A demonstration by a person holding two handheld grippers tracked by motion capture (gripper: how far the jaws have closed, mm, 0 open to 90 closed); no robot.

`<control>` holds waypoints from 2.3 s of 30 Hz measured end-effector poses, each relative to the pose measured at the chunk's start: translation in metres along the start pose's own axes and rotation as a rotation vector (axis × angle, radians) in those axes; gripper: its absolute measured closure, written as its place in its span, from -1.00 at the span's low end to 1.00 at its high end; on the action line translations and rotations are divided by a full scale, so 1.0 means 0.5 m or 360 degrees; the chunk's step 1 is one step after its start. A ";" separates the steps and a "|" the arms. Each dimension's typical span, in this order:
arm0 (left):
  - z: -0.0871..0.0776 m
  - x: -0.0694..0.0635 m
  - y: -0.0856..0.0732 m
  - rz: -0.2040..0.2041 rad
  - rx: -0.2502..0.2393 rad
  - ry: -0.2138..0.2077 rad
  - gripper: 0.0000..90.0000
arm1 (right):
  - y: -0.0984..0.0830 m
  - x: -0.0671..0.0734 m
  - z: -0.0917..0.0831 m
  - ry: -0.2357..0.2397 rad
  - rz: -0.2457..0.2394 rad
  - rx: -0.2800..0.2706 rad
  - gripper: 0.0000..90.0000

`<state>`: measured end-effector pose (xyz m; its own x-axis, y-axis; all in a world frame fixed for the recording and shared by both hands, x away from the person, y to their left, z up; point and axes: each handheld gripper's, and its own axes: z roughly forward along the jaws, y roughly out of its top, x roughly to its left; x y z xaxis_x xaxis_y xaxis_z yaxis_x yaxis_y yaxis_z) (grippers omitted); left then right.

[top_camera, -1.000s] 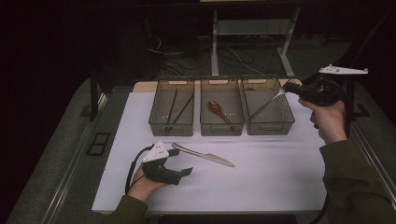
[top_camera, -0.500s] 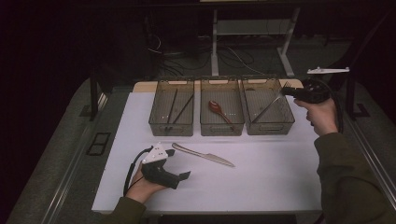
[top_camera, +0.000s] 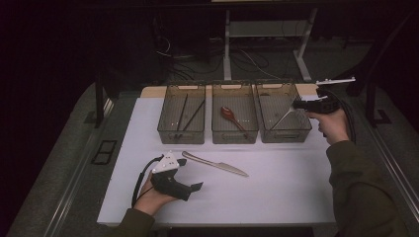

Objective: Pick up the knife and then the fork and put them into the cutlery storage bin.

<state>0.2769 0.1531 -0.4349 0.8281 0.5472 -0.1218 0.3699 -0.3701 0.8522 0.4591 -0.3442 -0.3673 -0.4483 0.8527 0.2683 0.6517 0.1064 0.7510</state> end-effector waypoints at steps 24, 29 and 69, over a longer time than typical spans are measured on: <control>0.005 -0.002 -0.001 0.0011 0.0026 0.0007 -1.00 | -0.058 -0.017 -0.056 -0.0150 -0.0089 -0.0138 -0.26; 0.005 -0.003 -0.001 0.0013 0.0049 0.0008 -1.00 | -0.085 0.038 -0.088 -0.0041 -0.0242 -0.0159 -0.40; 0.022 0.038 0.053 0.0061 0.0191 0.0119 0.26 | -0.362 0.223 -0.086 0.0267 -0.0434 -0.0014 -0.71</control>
<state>0.3072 0.1452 -0.4204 0.8105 0.5837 -0.0483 0.3901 -0.4764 0.7879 0.2648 -0.2904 -0.4472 -0.7009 0.6970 0.1515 0.4886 0.3143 0.8139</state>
